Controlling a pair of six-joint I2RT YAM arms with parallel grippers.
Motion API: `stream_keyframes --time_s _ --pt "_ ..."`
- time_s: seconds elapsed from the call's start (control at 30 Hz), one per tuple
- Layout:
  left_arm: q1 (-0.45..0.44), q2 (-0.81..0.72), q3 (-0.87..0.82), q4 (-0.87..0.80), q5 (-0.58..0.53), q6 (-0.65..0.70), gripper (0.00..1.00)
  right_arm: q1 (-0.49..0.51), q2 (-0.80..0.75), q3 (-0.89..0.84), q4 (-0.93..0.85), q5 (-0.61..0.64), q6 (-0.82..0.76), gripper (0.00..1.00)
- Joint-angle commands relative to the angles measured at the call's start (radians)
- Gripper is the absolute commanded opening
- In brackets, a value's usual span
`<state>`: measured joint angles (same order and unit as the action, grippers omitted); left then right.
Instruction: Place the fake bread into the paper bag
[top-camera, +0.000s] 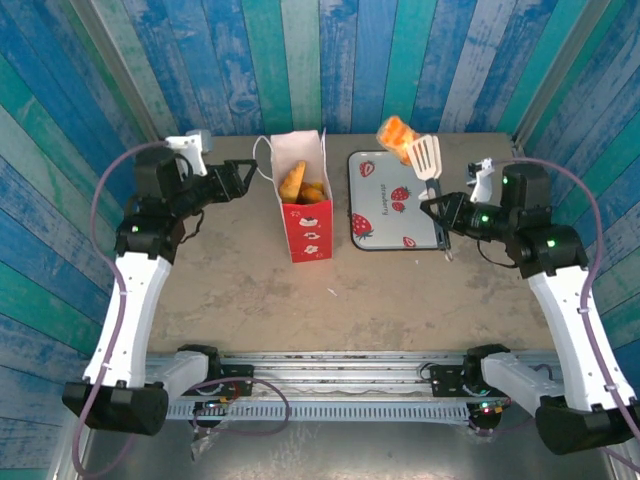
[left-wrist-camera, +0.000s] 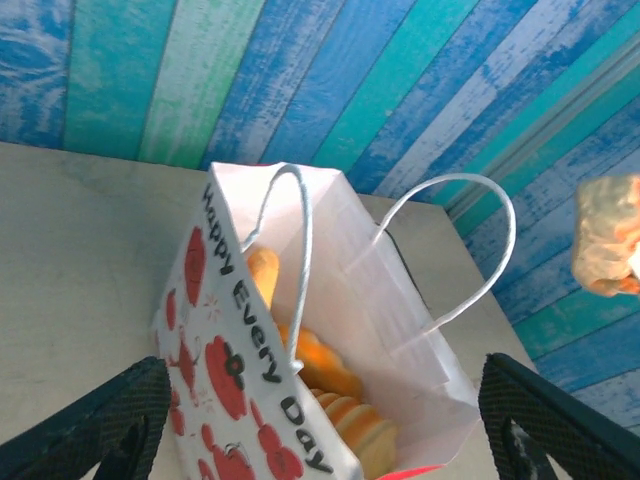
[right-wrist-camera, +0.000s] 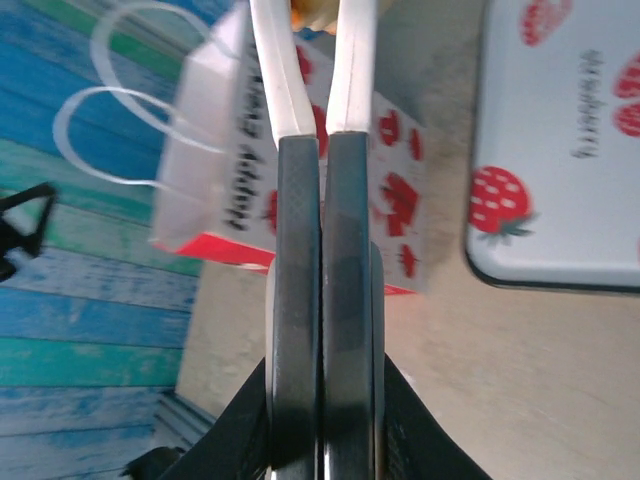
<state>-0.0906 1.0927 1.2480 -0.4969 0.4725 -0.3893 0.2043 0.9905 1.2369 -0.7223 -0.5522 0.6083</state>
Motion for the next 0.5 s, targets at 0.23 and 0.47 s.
stream_keyframes --time_s 0.23,0.47 --pt "0.003 0.135 0.054 0.087 0.166 -0.015 0.54 0.360 0.065 0.125 0.348 0.157 0.223 0.01" --pt "0.003 0.132 0.033 0.078 0.082 0.015 0.15 0.591 0.219 0.179 0.477 0.249 0.238 0.01"
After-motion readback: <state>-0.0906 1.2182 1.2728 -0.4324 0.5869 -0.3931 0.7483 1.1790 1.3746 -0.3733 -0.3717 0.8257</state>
